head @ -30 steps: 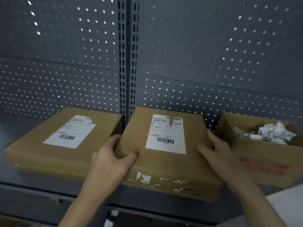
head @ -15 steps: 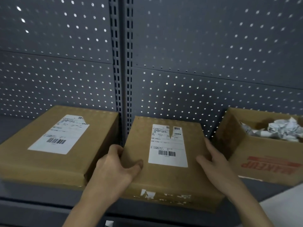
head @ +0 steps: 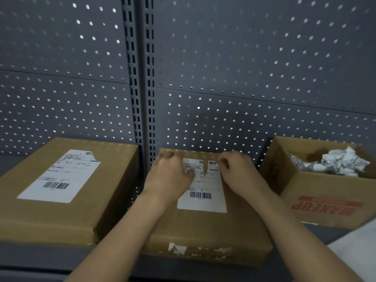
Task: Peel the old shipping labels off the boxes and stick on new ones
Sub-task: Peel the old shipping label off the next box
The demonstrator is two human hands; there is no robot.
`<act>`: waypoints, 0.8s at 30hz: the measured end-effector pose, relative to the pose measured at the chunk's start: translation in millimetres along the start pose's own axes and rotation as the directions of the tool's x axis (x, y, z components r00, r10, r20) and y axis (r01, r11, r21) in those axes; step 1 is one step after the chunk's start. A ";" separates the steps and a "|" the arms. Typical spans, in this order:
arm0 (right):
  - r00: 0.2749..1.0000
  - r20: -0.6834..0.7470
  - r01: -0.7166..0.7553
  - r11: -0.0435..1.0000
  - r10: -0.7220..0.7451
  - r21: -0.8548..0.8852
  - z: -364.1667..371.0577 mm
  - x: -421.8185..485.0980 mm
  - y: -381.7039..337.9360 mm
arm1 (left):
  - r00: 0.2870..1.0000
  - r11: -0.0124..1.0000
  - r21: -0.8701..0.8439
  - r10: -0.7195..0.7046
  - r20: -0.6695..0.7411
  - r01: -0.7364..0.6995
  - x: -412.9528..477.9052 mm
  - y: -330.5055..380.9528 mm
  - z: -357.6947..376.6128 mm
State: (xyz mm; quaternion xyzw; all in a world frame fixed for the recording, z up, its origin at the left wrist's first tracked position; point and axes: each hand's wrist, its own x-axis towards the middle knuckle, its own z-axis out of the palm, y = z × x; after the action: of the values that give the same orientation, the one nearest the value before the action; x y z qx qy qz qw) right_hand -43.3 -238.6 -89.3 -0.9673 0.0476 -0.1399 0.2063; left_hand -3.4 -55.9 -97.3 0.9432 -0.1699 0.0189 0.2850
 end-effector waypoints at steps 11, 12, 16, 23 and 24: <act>0.982 0.084 0.178 0.976 -0.169 -0.128 24.4 33.1 20.5 | 0.990 0.982 0.155 0.119 -0.077 -0.107 14.5 -20.8 28.2; 0.980 0.086 0.190 0.973 -0.180 -0.132 25.9 34.1 20.5 | 0.989 0.982 0.152 0.126 -0.081 -0.113 14.9 -21.1 28.7; 0.974 0.098 0.215 0.969 -0.204 -0.119 29.3 35.9 23.7 | 0.988 0.988 0.103 0.124 -0.093 -0.114 14.7 -22.3 28.0; 0.970 0.066 0.239 0.970 -0.235 -0.046 30.3 36.9 26.2 | 0.988 0.993 0.046 0.114 -0.104 -0.110 15.2 -23.6 24.7; 0.969 0.066 0.243 0.969 -0.239 -0.046 30.1 36.7 25.7 | 0.989 0.993 0.045 0.110 -0.103 -0.106 15.0 -23.9 24.3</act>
State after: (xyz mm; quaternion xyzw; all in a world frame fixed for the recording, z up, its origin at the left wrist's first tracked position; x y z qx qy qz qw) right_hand -0.3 -255.8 -117.1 -0.9748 -0.0727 -0.1335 0.1630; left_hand 17.2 -55.1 -128.3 0.9357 -0.2052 0.0874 0.2735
